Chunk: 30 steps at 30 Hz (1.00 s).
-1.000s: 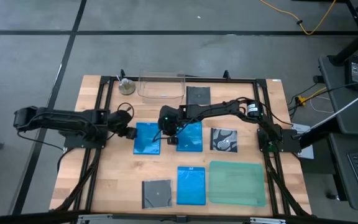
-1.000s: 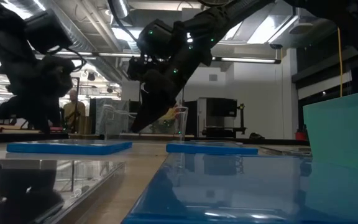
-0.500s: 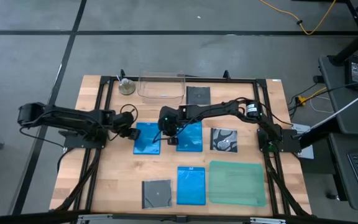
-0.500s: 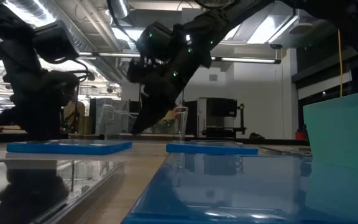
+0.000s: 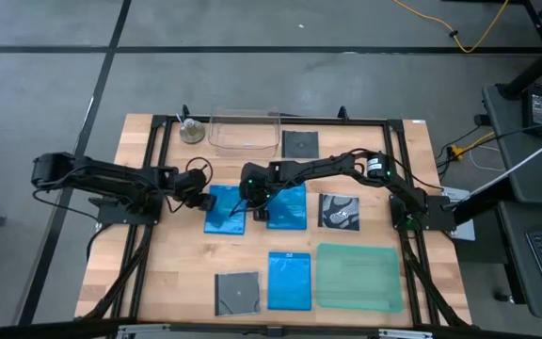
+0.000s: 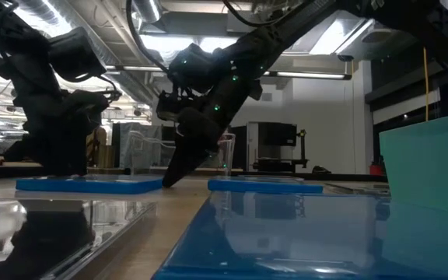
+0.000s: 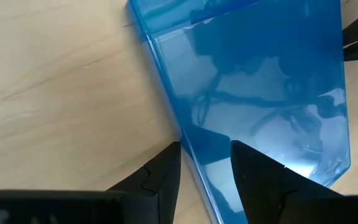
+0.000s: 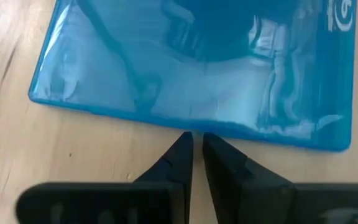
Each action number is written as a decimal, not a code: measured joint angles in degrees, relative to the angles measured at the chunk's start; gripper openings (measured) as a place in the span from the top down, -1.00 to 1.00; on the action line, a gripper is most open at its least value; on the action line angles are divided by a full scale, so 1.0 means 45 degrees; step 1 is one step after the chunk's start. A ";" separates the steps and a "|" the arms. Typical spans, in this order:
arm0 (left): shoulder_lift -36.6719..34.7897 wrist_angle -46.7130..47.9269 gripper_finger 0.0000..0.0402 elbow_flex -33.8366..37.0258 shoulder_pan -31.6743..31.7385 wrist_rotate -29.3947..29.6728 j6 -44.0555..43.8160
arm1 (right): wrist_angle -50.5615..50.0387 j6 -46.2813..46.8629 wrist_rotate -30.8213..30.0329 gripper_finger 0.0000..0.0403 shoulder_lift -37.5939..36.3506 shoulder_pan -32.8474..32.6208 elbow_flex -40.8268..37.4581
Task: Pick & place jewel cases by type
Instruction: Put the top left blue cd case into the green bin
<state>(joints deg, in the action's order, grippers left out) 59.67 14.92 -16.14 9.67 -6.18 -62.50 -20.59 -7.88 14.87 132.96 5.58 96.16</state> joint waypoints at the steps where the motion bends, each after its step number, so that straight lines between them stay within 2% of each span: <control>1: 0.0044 -0.0088 0.33 0.0000 0.0000 0.0000 -0.0038 | 0.0024 -0.0005 0.0000 0.77 0.0001 0.0003 -0.0006; 17: -0.0386 -0.0578 0.33 0.0066 -0.0439 0.0694 -0.0181 | -0.0031 -0.0126 0.0554 0.77 0.0040 0.0379 -0.0034; 30: -0.0627 0.2028 0.33 -0.1854 -0.1264 0.1870 0.0352 | -0.0099 -0.0409 0.0552 0.77 0.0040 0.0384 -0.0044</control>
<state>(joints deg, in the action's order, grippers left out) 56.85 24.04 -24.49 3.98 2.24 -60.91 -21.04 -9.72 17.36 133.14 7.31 95.96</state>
